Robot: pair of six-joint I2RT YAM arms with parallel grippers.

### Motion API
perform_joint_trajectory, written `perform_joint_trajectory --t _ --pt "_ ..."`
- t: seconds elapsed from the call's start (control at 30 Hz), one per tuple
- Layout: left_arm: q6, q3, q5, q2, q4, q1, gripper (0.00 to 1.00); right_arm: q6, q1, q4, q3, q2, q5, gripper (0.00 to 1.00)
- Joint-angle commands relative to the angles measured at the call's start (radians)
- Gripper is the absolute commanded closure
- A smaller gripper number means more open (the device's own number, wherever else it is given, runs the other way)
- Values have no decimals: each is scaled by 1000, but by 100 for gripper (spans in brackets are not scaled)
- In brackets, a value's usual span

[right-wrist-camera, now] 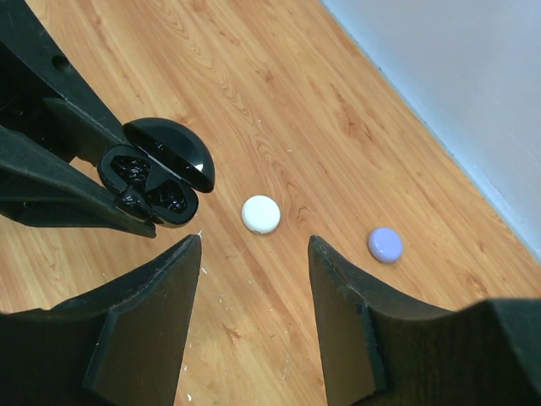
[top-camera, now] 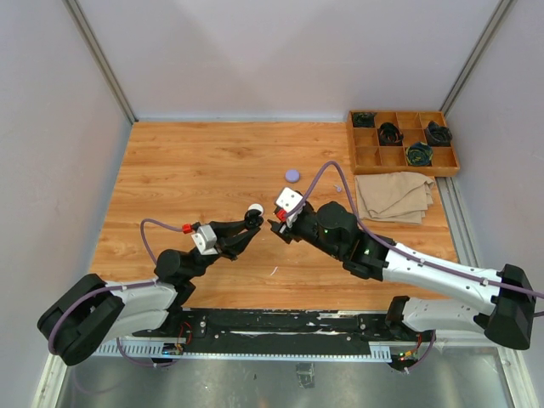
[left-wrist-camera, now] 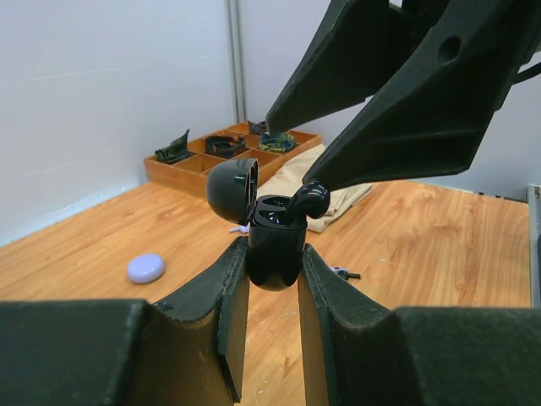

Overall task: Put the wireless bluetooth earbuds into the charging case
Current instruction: Place the earbud in the charging case.

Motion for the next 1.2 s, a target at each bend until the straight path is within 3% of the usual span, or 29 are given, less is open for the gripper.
perform_joint_trajectory --t 0.0,0.83,1.17 --pt "2 -57 28 -7 59 3 100 20 -19 8 32 5 -45 45" --pt "1 -53 34 -6 48 3 100 30 -19 51 34 15 -231 45" --pt "2 -51 31 -6 48 3 100 33 -19 29 46 25 -339 53"
